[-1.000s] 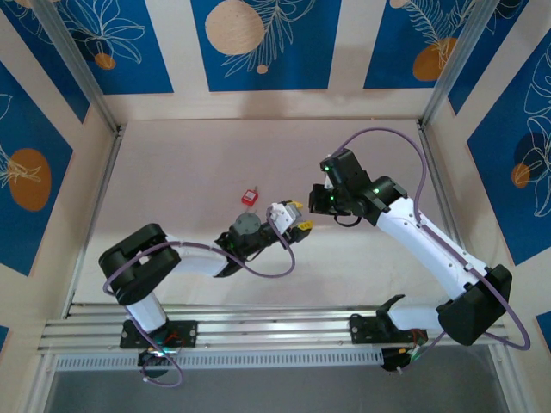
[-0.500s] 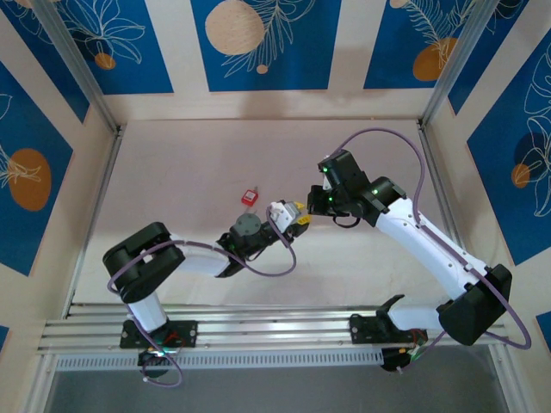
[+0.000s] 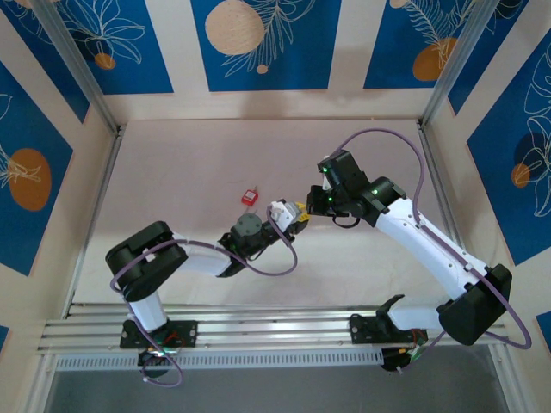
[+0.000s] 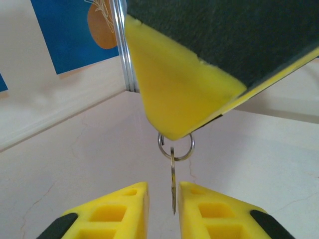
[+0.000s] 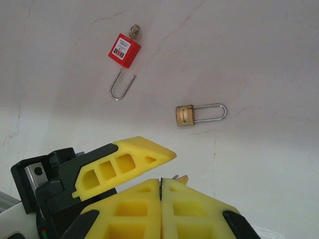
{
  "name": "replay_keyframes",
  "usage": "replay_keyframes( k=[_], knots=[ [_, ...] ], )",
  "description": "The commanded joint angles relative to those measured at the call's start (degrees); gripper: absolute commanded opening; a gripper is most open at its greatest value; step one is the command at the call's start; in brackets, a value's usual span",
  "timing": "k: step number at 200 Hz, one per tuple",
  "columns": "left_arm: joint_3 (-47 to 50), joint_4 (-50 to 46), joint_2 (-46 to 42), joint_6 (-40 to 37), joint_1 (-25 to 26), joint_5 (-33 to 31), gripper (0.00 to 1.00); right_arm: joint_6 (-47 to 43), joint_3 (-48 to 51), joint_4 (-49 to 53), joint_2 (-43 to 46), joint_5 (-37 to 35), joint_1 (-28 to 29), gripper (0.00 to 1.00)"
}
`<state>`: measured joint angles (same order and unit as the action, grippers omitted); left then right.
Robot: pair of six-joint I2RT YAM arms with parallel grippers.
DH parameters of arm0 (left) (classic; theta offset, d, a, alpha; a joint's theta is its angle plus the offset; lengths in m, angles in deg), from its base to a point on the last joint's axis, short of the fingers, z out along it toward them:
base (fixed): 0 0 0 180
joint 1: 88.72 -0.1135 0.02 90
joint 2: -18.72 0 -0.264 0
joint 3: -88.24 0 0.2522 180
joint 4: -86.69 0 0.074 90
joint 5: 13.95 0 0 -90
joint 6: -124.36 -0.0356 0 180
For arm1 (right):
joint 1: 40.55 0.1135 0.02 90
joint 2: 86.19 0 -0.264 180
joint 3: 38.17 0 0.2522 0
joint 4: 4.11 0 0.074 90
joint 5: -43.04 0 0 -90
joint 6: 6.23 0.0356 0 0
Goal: Unlock with the key
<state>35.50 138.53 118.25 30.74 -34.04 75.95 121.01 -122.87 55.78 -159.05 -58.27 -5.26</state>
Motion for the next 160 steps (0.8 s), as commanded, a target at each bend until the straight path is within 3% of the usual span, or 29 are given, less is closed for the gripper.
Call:
replay_keyframes(
  k=[1,160],
  knots=[
    [-1.3,1.9,0.1,-1.0,0.7,-0.5,0.2,1.0,-1.8,0.3,1.1,1.5,0.3,0.08],
    [-0.9,0.0,-1.2,-2.3,0.9,-0.2,0.0,1.8,-1.0,-0.2,1.3,2.4,-0.6,0.11]
  ],
)
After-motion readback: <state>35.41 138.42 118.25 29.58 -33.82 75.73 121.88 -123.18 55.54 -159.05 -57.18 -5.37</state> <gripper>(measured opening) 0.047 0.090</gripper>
